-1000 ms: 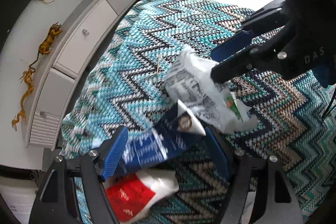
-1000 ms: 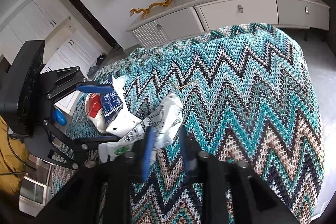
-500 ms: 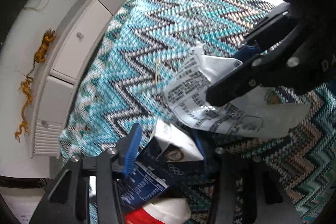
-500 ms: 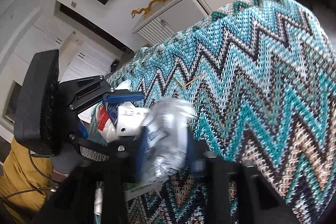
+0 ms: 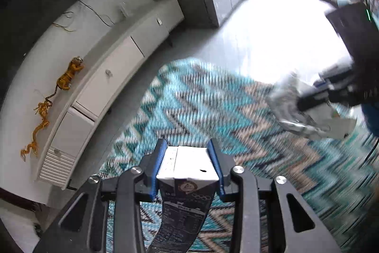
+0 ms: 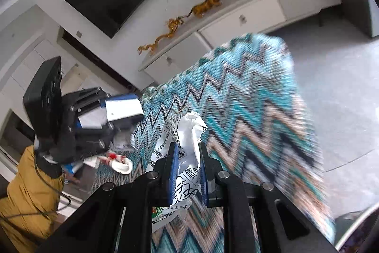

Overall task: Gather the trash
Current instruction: 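Carry the blue carton and white paper to the bin and release both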

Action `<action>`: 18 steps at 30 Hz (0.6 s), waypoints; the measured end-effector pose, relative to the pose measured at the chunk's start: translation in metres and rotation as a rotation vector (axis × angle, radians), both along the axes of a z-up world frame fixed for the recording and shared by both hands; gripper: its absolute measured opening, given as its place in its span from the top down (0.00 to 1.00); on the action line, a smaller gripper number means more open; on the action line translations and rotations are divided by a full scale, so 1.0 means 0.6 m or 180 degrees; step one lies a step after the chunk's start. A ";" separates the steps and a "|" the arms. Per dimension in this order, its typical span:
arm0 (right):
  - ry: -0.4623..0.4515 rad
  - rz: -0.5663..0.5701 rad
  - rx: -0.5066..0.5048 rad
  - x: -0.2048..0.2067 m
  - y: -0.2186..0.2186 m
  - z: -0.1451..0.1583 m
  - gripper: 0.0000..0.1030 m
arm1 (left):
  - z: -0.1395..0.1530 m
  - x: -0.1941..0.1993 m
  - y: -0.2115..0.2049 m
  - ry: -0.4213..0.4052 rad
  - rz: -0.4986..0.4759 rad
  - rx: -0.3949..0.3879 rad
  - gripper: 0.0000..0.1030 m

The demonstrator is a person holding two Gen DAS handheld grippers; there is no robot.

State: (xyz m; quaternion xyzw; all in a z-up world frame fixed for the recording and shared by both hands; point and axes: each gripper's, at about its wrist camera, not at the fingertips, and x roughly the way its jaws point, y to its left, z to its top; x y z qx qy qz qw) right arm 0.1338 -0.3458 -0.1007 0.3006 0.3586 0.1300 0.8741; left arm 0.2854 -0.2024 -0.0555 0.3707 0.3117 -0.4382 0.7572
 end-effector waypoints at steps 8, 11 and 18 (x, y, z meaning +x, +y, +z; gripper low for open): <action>-0.0158 -0.0657 -0.0274 -0.182 -0.099 0.042 0.85 | 0.096 -0.081 -0.037 0.0443 0.0030 -0.0773 0.67; -0.0077 -0.0961 -0.0437 -0.247 -0.143 0.034 0.85 | 0.110 -0.117 -0.079 0.0708 0.0021 -0.1001 0.67; 0.0388 -0.1629 -0.0893 -0.379 -0.233 -0.029 0.85 | 0.062 -0.218 -0.239 0.1320 -0.0104 -0.1199 0.67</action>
